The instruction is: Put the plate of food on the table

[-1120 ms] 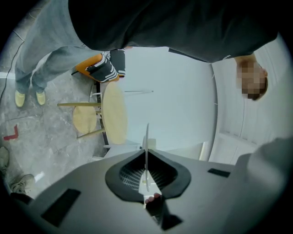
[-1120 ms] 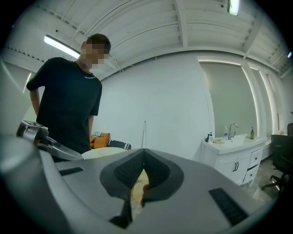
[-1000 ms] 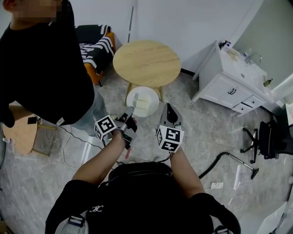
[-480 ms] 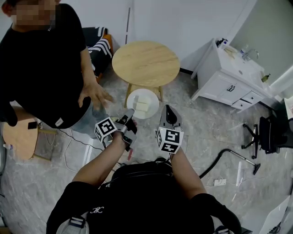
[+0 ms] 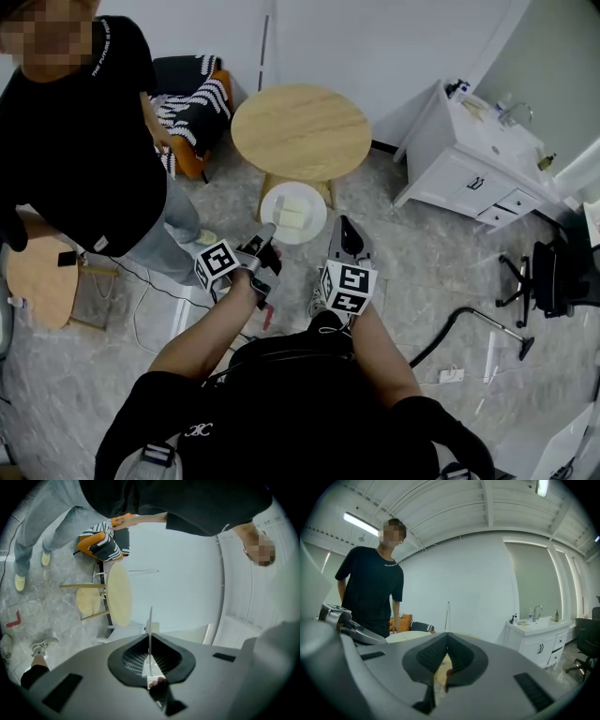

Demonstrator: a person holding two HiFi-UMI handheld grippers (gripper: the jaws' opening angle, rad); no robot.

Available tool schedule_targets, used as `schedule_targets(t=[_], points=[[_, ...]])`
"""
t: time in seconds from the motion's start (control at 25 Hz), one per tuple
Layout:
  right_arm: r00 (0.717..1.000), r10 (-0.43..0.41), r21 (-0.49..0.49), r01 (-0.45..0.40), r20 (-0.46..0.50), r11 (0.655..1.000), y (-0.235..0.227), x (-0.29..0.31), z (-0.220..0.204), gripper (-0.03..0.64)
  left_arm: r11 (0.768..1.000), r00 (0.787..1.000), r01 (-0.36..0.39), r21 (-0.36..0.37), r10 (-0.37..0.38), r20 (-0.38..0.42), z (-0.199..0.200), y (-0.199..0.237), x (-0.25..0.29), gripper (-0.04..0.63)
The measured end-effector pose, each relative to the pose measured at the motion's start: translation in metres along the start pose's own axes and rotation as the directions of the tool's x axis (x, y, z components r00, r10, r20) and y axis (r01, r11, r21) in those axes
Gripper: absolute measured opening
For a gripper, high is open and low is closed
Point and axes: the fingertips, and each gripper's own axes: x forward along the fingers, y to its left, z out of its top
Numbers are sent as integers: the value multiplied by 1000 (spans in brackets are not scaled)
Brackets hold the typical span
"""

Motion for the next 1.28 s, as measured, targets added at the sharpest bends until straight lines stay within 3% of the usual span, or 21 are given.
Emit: schedule_targets(t=[0.36, 1.28], points=[[1000, 22, -7, -22, 7, 1000, -10, 35, -2, 5, 1000, 1000, -5, -13, 5, 25, 19, 11, 27, 20], [999, 39, 25, -39, -17, 999, -65, 178, 11, 5, 999, 999, -42, -5, 42, -8, 79, 14, 161, 20]])
